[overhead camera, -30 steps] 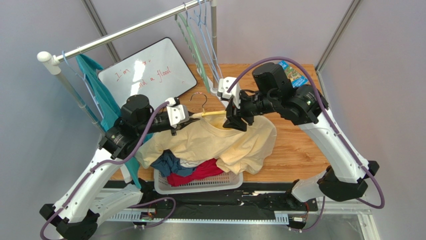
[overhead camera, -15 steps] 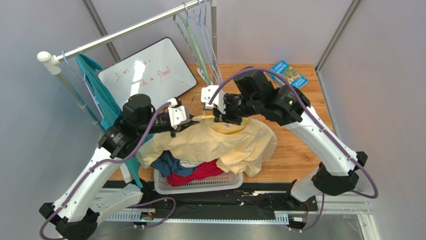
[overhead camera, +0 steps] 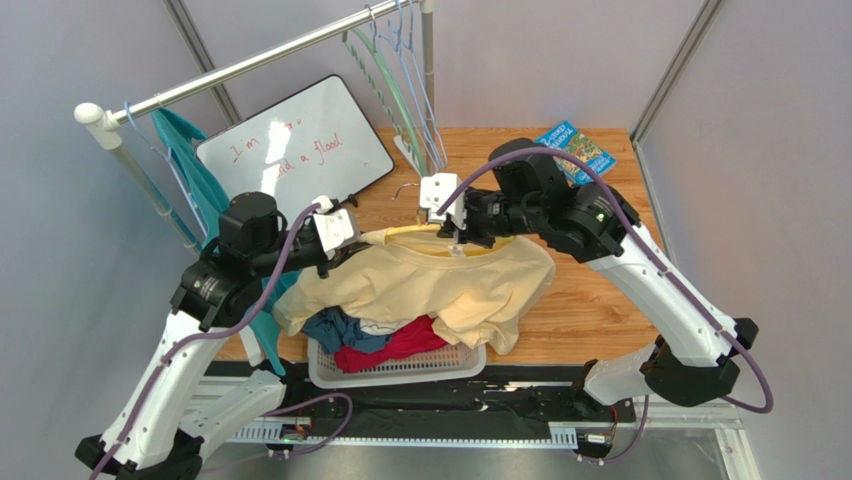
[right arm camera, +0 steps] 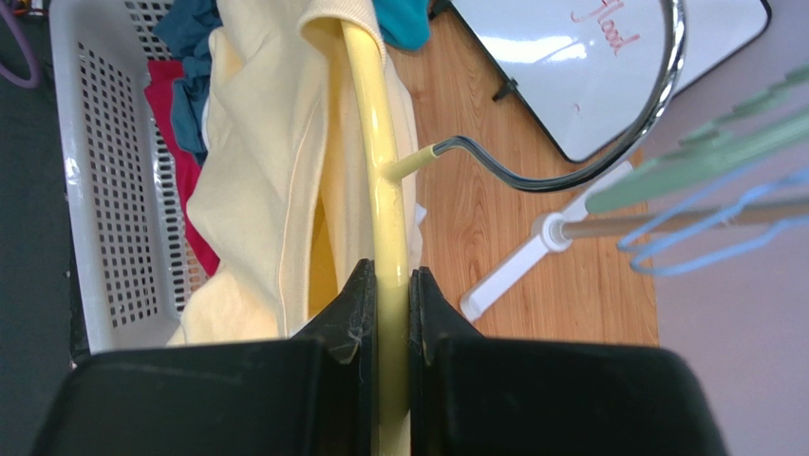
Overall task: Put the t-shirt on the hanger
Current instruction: Place the T-shirt at the clothesline, then place the hanger at the clothesline.
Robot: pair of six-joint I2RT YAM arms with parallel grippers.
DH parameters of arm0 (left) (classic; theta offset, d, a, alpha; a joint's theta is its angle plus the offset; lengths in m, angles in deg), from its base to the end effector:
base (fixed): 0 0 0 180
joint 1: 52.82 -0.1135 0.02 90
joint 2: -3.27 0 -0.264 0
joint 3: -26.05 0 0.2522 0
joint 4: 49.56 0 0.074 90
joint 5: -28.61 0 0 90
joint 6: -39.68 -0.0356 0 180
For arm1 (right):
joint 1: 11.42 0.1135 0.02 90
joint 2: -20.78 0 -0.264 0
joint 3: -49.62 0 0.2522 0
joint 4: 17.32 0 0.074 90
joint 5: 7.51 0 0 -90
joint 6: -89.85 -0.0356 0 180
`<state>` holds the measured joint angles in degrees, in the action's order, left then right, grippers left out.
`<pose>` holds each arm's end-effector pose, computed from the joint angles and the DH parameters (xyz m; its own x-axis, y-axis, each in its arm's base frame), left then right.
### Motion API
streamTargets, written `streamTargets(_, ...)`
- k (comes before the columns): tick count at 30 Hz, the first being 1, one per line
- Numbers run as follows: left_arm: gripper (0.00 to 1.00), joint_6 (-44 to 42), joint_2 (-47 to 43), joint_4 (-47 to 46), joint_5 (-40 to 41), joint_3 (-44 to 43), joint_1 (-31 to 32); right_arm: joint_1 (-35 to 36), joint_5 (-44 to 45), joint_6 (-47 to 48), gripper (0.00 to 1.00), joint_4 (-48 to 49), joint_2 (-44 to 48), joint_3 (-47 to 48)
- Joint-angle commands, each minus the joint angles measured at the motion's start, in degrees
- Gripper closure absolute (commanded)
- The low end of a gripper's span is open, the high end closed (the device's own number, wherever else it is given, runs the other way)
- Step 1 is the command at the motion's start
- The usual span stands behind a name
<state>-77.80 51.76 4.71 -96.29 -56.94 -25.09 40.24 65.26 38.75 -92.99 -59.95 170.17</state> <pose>0.1233 -0.0878 0.4191 0.1304 0.3590 -0.9242 0.8995 0.3492 0.2626 0.1522 0.2095 0.4723 0.2812 -0.6113 -0.7397 -0.9271 0.0261 -0.3740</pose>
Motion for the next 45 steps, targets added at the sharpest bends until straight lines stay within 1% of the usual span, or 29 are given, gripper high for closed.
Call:
streamTargets(1,0.74,-2.5,-3.5,8.4,4.3,-2.1,-2.2,-2.7,4.1,0.7,1.0,-3.0,6.0,0.4)
streamTargets(6,0.72,-4.1,-5.1,10.3,7.0,0.4,-3.5,-3.6,4.1,0.5,1.0,-3.0,7.7,0.3)
streamTargets(8,0.73,-3.4,-5.5,9.9,6.5,0.3,-4.3,-3.6,3.8,0.5,1.0,-3.4,8.1,0.2)
streamTargets(10,0.69,-2.2,-5.9,8.1,4.7,-0.6,-4.6,-3.6,3.4,0.6,1.0,-3.4,8.2,0.2)
streamTargets(11,0.67,-1.4,-6.1,7.3,3.6,-1.3,-4.7,-3.6,3.3,0.7,1.0,-3.5,7.9,0.3)
streamTargets(12,0.59,-1.3,-6.0,6.4,0.7,-2.7,-4.7,-3.6,3.0,0.7,1.0,-3.5,7.8,0.5)
streamTargets(14,0.48,-1.9,-4.6,6.6,-3.1,-4.9,-4.7,-3.6,2.1,0.7,1.0,-3.3,7.4,1.0)
streamTargets(15,0.39,-1.8,-3.7,7.3,-5.9,-7.1,-4.5,-3.6,1.9,0.7,1.0,-3.1,6.9,1.1)
streamTargets(17,0.34,-1.9,-0.6,8.4,-6.7,-9.2,-3.4,-3.6,1.2,0.3,1.0,-2.2,6.6,1.7)
streamTargets(18,0.3,-3.3,0.5,10.4,-5.9,-10.7,-2.8,-3.6,1.1,0.3,1.0,-2.0,6.3,1.9)
streamTargets(20,0.29,-4.9,2.6,11.2,-4.2,-11.2,-1.6,-3.5,1.3,0.2,1.0,-1.7,6.0,3.0)
streamTargets(23,0.29,-5.9,4.3,12.7,-0.4,-10.7,-1.6,-3.6,2.9,0.4,1.0,-0.9,6.5,3.3)
streamTargets(25,0.28,-8.2,5.5,16.4,1.9,-11.4,-1.7,-3.6,4.4,0.7,1.0,-0.4,7.3,3.3)
streamTargets(30,0.23,-10.0,4.4,20.6,4.8,-10.4,-6.1,-4.1,7.0,1.3,1.0,0.8,8.0,5.3)
streamTargets(34,0.23,-12.6,4.2,24.2,7.7,-8.1,-7.6,-4.5,8.1,0.7,1.0,2.4,8.0,8.4)
streamTargets(38,0.25,-12.7,4.4,24.7,9.2,-6.1,-8.6,-4.5,9.1,0.8,1.0,3.8,8.1,10.5)
streamTargets(40,0.3,-12.8,5.7,24.1,10.8,-6.5,-10.7,-4.5,9.4,1.1,1.0,3.8,8.2,11.7)
streamTargets(41,0.39,-12.2,6.2,23.8,11.7,-7.6,-11.5,-4.6,9.5,1.2,1.0,3.8,8.4,11.7)
streamTargets(43,0.48,-11.7,6.9,22.2,12.2,-8.8,-13.2,-4.5,9.8,1.7,1.0,3.4,8.7,11.1)
streamTargets(44,0.55,-11.6,6.9,21.0,12.8,-10.0,-14.6,-4.5,10.1,2.0,1.0,3.4,8.9,10.6)
streamTargets(45,0.58,-12.1,6.8,20.8,13.0,-10.6,-15.2,-4.5,10.5,2.2,1.0,3.4,9.4,9.9)
